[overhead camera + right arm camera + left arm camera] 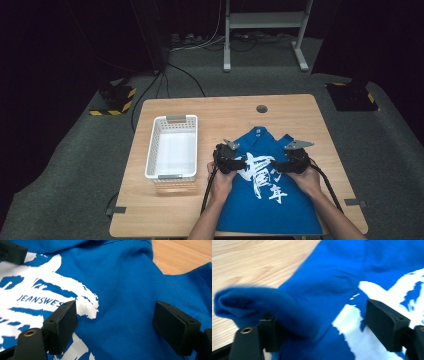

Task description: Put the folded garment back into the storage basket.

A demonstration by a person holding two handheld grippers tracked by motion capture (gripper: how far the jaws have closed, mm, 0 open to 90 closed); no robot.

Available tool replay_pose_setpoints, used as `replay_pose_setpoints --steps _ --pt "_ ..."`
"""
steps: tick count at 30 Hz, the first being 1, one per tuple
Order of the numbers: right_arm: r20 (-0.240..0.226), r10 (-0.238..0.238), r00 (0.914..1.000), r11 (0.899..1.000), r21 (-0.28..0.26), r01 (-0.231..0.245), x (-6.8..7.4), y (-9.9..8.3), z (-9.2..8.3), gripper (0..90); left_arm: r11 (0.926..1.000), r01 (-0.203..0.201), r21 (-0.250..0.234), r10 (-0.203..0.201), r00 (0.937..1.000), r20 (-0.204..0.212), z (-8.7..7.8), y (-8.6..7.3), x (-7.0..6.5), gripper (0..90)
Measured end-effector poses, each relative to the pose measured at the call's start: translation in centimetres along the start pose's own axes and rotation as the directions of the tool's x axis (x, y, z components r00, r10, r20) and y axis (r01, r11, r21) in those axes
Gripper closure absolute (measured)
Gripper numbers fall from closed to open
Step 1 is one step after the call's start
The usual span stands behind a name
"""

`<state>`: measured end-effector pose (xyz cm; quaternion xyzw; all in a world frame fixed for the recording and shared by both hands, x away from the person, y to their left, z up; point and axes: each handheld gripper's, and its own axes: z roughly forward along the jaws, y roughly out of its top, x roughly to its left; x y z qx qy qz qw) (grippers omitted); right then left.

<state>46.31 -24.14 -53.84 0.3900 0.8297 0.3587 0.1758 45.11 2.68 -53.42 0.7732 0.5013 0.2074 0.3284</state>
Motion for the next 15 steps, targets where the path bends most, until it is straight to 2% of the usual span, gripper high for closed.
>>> replay_pose_setpoints --steps 4,6,9,12,15 --pt "-0.025 -0.026 0.9994 1.000 -0.005 0.026 -0.3 -0.3 -0.3 19.4 0.9996 0.028 0.001 -0.028 0.9994 -0.020 -0.5 -0.2 0.6 29.6" --pt "-0.037 -0.036 0.9986 0.999 -0.009 0.036 -0.5 -0.5 -0.4 19.4 0.9992 0.041 0.001 -0.041 0.9986 -0.033 -0.7 -0.1 0.9 29.5" --pt "-0.037 -0.037 0.9986 0.999 0.000 0.037 -0.5 -0.4 -0.4 18.7 0.9972 0.070 -0.024 -0.071 0.9972 -0.024 -0.7 0.1 1.3 26.2" --pt "-0.028 -0.031 0.9991 0.999 0.007 0.031 -0.3 -0.1 -0.2 17.9 0.9970 0.054 -0.056 -0.054 0.9985 0.004 -0.5 0.1 1.2 19.7" --pt "0.018 -0.040 0.9991 0.999 -0.002 0.040 0.0 0.1 -0.2 18.3 0.9985 0.019 -0.051 -0.018 0.9996 0.022 -0.2 0.1 0.7 18.0"
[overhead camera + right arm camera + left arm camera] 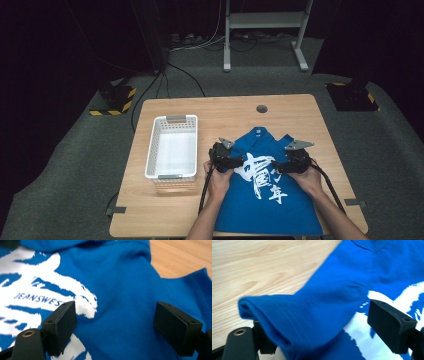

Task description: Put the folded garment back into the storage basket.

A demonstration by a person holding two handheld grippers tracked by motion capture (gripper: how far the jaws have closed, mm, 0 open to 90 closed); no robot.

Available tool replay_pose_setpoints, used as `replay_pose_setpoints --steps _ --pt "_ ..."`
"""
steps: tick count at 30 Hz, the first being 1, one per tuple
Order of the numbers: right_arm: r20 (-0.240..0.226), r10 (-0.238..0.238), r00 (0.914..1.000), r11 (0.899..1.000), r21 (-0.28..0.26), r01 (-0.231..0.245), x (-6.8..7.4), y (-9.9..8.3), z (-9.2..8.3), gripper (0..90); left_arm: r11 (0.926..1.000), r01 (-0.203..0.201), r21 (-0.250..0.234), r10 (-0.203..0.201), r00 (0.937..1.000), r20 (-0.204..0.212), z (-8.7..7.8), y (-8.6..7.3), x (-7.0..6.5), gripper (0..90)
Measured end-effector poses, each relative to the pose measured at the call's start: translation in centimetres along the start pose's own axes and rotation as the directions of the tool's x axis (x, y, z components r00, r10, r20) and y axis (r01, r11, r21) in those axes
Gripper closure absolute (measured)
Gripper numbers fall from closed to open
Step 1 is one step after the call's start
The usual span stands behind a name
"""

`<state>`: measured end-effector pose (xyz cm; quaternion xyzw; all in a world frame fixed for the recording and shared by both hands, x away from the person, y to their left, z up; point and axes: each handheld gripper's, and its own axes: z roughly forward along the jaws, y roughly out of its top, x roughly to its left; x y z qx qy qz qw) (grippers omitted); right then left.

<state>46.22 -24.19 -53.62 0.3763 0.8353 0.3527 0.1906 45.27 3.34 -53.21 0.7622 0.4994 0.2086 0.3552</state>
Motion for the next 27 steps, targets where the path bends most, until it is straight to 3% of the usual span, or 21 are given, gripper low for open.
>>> replay_pose_setpoints --steps 6,9,15,18,21,24,27 --pt "-0.018 0.021 0.9996 1.000 0.000 -0.021 0.4 0.2 0.5 18.2 0.9992 -0.021 0.034 0.021 0.9997 -0.008 0.3 0.0 -0.2 16.0" --pt "-0.035 0.023 0.9991 1.000 0.004 -0.023 0.2 0.1 0.4 17.9 0.9965 -0.050 0.067 0.053 0.9971 -0.054 0.2 -0.2 -0.8 14.6" --pt "-0.066 -0.007 0.9978 1.000 0.018 0.008 0.2 -0.1 0.1 18.0 0.9969 -0.039 0.069 0.043 0.9974 -0.058 -0.7 -1.0 -1.4 15.2" --pt "-0.036 -0.015 0.9992 1.000 0.015 0.016 0.5 0.1 0.0 18.6 0.9986 -0.033 0.041 0.035 0.9982 -0.048 -0.9 -0.7 -1.4 13.9" --pt "-0.030 0.013 0.9995 1.000 -0.022 -0.014 0.6 0.4 0.1 19.5 0.9981 -0.056 0.026 0.057 0.9967 -0.057 -0.5 -0.4 -1.6 13.0" --pt "-0.035 -0.009 0.9993 1.000 -0.005 0.009 1.1 0.6 0.8 19.6 0.9970 -0.057 0.052 0.062 0.9942 -0.088 0.4 -0.1 -1.7 11.3" --pt "-0.059 0.000 0.9982 1.000 -0.009 0.000 0.9 0.5 0.9 20.2 0.9978 -0.044 0.049 0.050 0.9912 -0.122 0.8 0.2 -1.2 10.4"
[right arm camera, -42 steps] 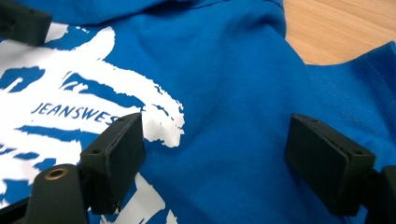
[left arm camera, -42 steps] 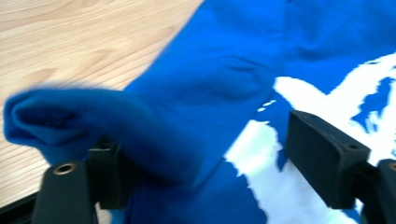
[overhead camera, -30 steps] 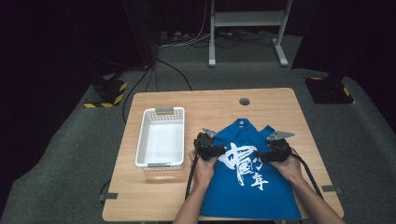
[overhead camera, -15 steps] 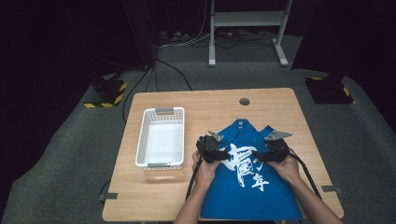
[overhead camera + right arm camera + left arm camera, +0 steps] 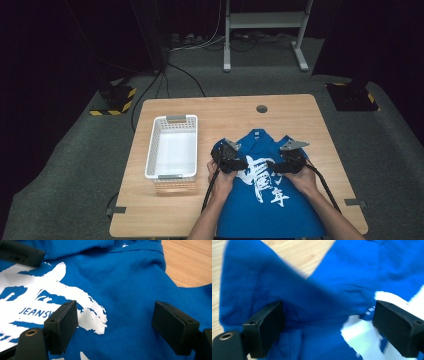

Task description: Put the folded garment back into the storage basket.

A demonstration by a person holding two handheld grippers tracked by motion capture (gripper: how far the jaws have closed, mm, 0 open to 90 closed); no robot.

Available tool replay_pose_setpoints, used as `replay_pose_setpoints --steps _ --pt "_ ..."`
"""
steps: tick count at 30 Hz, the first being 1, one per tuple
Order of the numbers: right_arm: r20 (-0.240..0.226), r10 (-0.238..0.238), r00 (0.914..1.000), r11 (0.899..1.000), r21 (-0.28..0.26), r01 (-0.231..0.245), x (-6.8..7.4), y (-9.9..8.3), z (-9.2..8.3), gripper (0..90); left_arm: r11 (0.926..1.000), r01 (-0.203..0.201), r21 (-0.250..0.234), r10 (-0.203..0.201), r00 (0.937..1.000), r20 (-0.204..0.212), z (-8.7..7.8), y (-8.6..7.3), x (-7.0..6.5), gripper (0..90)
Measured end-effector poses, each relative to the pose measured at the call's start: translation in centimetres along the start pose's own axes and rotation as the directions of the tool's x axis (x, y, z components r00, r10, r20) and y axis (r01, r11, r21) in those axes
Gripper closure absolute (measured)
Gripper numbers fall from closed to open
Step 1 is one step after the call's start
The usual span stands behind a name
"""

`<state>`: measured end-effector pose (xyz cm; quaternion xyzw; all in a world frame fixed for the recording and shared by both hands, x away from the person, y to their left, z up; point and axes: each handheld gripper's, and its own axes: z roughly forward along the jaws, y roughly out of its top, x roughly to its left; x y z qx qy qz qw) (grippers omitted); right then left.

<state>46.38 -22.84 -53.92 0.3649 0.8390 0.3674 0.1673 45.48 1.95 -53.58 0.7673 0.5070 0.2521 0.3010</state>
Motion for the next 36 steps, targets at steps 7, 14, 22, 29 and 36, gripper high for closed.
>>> replay_pose_setpoints --steps 7,14,22,29,36 --pt "-0.016 -0.015 0.9998 1.000 0.000 0.015 0.0 -0.1 -0.1 20.2 0.9945 0.104 0.006 -0.103 0.9900 -0.096 0.4 0.2 2.4 12.2" --pt "-0.016 -0.014 0.9998 1.000 0.000 0.014 0.0 -0.1 -0.1 20.2 0.9960 0.074 -0.050 -0.076 0.9963 -0.042 -0.9 -0.2 2.2 11.9" --pt "-0.020 -0.019 0.9996 1.000 -0.001 0.019 0.0 -0.2 -0.2 20.2 0.9997 -0.008 -0.024 0.009 0.9998 0.018 -0.1 -0.5 0.0 11.3" --pt "-0.052 -0.048 0.9975 0.999 0.013 0.049 0.6 -0.5 -0.7 20.1 0.9994 0.032 0.015 -0.032 0.9988 0.038 -1.0 -1.1 0.1 12.5" --pt "0.021 0.020 0.9996 1.000 -0.021 -0.019 -0.2 0.1 -0.7 20.7 0.9992 -0.023 -0.032 0.024 0.9984 0.052 -1.2 -0.1 -1.1 12.8"
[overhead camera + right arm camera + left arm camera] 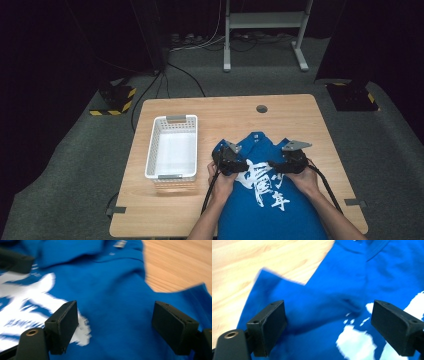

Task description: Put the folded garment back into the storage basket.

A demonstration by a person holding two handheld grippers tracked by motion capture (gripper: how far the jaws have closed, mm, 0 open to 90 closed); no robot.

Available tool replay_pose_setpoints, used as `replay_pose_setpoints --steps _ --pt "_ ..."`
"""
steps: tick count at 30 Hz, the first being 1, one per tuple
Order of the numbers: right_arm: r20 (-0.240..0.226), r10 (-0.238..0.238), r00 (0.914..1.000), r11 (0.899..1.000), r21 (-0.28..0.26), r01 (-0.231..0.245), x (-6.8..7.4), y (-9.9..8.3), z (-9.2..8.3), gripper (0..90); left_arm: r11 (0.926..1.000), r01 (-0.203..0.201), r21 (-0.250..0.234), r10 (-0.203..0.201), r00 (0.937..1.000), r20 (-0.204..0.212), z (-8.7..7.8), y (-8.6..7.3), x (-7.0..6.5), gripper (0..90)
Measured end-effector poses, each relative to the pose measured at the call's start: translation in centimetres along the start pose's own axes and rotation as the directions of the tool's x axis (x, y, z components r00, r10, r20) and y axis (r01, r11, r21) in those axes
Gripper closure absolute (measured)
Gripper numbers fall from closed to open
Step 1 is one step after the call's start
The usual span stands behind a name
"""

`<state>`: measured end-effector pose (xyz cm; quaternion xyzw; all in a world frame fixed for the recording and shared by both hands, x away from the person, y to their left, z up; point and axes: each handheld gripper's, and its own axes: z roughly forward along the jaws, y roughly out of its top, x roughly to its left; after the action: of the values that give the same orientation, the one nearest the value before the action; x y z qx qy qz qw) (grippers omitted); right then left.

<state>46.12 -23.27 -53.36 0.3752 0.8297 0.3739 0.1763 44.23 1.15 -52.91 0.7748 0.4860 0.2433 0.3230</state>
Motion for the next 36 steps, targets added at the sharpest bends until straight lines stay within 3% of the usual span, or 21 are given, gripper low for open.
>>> replay_pose_setpoints --steps 1,3,6,12,14,16,19,22,26,32,35,36 --pt "0.009 0.015 0.9998 1.000 0.007 -0.015 -0.2 -0.1 0.2 20.7 1.0000 -0.006 0.007 0.006 1.0000 -0.005 0.3 0.1 -0.1 12.7" --pt "0.022 -0.009 0.9997 1.000 0.016 0.008 -0.1 -0.3 0.4 20.5 0.9993 0.000 0.037 0.000 0.9999 -0.015 0.9 0.2 0.0 12.7" --pt "-0.003 -0.026 0.9997 0.999 0.024 0.026 0.0 -0.4 0.2 20.5 0.9981 0.047 0.040 -0.047 0.9989 -0.003 0.9 -0.2 0.5 12.2" --pt "-0.061 -0.081 0.9948 0.996 0.042 0.084 0.5 -1.0 -0.9 21.0 0.9973 0.058 0.045 -0.057 0.9981 -0.021 -0.2 -1.0 0.8 15.5" --pt "-0.031 -0.065 0.9974 0.998 0.017 0.065 0.2 -1.0 -1.0 21.2 0.9982 0.051 0.033 -0.050 0.9985 -0.024 0.0 -0.8 0.7 14.6" --pt "-0.021 -0.007 0.9998 1.000 -0.016 0.006 -0.7 -0.8 -1.1 21.1 0.9987 0.041 0.029 -0.040 0.9987 -0.030 0.2 -0.4 0.6 14.0" --pt "-0.009 0.035 0.9994 0.999 -0.020 -0.035 -1.7 -0.5 -0.7 19.7 0.9981 0.050 0.037 -0.049 0.9981 -0.039 0.8 0.0 0.9 12.9" --pt "-0.008 0.027 0.9996 1.000 0.005 -0.027 -2.0 -0.5 0.0 18.6 0.9980 0.053 0.035 -0.052 0.9977 -0.044 1.1 0.2 1.1 12.3" --pt "-0.002 0.002 1.0000 1.000 0.022 -0.002 -2.2 -0.5 0.4 17.7 0.9938 0.102 0.045 -0.100 0.9941 -0.041 1.4 0.1 2.2 10.6" --pt "0.027 0.031 0.9992 0.999 0.023 -0.031 -3.6 -1.0 -0.3 17.1 0.9832 0.175 0.050 -0.171 0.9822 -0.078 0.9 -0.5 3.8 11.6" --pt "0.041 0.038 0.9984 0.999 0.034 -0.040 -3.7 -1.1 -0.5 16.6 0.9834 0.175 0.047 -0.171 0.9817 -0.084 0.8 -0.4 3.8 12.0" --pt "0.046 0.041 0.9981 0.998 0.039 -0.043 -3.7 -1.0 -0.4 16.3 0.9872 0.156 0.033 -0.153 0.9856 -0.071 0.7 -0.3 3.5 12.0"
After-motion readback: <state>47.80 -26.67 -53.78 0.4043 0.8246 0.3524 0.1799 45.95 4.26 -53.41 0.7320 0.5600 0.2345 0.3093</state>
